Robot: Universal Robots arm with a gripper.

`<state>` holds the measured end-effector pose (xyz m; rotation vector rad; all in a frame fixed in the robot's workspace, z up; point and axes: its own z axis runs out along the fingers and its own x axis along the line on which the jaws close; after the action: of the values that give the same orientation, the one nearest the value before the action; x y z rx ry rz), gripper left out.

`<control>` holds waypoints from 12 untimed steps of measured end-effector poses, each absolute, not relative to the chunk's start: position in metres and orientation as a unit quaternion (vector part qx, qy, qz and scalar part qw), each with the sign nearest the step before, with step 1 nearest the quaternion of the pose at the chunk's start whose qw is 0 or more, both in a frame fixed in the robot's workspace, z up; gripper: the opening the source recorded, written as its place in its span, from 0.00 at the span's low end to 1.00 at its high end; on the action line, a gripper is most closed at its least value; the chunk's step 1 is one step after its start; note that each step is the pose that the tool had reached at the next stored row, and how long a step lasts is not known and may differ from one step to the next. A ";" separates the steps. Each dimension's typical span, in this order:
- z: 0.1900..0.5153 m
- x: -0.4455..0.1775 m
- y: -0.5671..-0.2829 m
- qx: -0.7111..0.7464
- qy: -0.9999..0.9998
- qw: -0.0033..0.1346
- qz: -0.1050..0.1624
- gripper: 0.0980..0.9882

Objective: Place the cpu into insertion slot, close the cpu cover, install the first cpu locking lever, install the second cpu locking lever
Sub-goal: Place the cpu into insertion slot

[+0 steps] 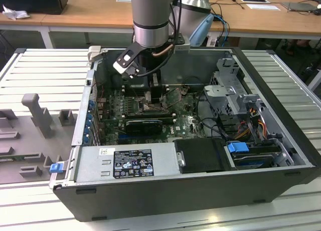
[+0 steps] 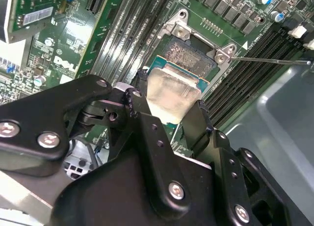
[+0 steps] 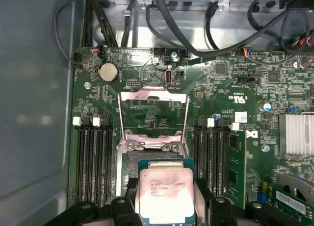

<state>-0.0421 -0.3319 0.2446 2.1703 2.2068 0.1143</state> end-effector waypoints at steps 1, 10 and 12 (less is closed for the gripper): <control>0.244 -0.042 -0.332 0.701 0.712 0.022 0.037 0.48; 0.236 -0.043 -0.330 0.706 0.706 0.022 0.037 0.48; 0.234 -0.043 -0.330 0.707 0.706 0.022 0.037 0.48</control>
<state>-0.0431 -0.3301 0.2342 2.1897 2.1889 0.1161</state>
